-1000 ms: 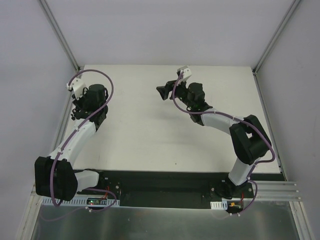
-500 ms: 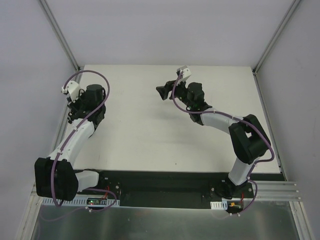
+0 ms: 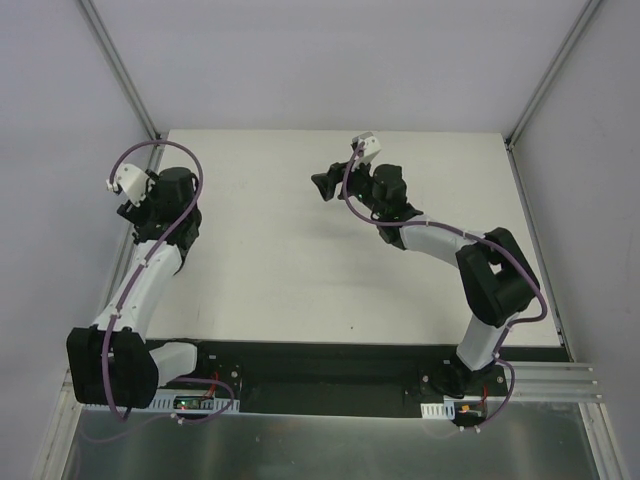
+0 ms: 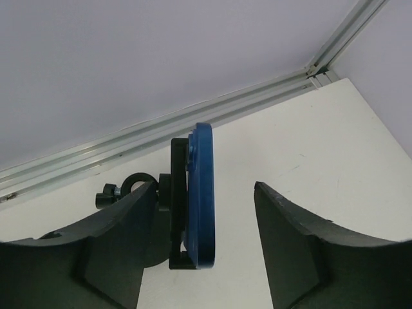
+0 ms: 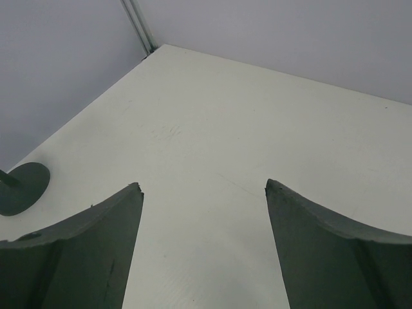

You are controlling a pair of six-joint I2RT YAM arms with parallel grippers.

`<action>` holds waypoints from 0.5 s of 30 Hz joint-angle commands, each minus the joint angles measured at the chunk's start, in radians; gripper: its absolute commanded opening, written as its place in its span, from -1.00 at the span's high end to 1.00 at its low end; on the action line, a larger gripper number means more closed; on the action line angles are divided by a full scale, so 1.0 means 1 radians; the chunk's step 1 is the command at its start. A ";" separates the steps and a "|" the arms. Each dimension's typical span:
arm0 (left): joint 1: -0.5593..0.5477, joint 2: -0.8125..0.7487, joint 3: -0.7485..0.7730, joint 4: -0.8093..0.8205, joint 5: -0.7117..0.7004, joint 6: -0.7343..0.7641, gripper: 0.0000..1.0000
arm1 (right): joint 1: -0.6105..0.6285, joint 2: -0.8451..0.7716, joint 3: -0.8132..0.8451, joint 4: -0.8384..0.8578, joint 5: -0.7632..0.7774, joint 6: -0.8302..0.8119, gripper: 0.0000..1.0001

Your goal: Place the phone on the phone stand

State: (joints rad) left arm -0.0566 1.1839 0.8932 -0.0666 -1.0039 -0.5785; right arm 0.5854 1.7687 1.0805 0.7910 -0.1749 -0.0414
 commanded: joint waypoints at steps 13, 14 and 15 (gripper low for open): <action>0.012 -0.362 0.130 -0.002 0.750 0.049 -0.92 | 0.046 -0.623 -0.074 -0.853 0.586 0.086 -0.77; 0.011 -0.383 0.141 0.001 0.839 0.058 -0.92 | 0.054 -0.682 -0.106 -0.896 0.600 0.086 -0.78; 0.011 -0.400 0.148 0.002 0.972 0.054 -0.92 | 0.060 -0.745 -0.173 -0.936 0.641 0.083 -0.81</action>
State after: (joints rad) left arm -0.0517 0.8436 0.9630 -0.0917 -0.4900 -0.5724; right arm 0.6117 1.2507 1.0367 0.1638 0.2951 0.0078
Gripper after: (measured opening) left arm 0.956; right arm 0.886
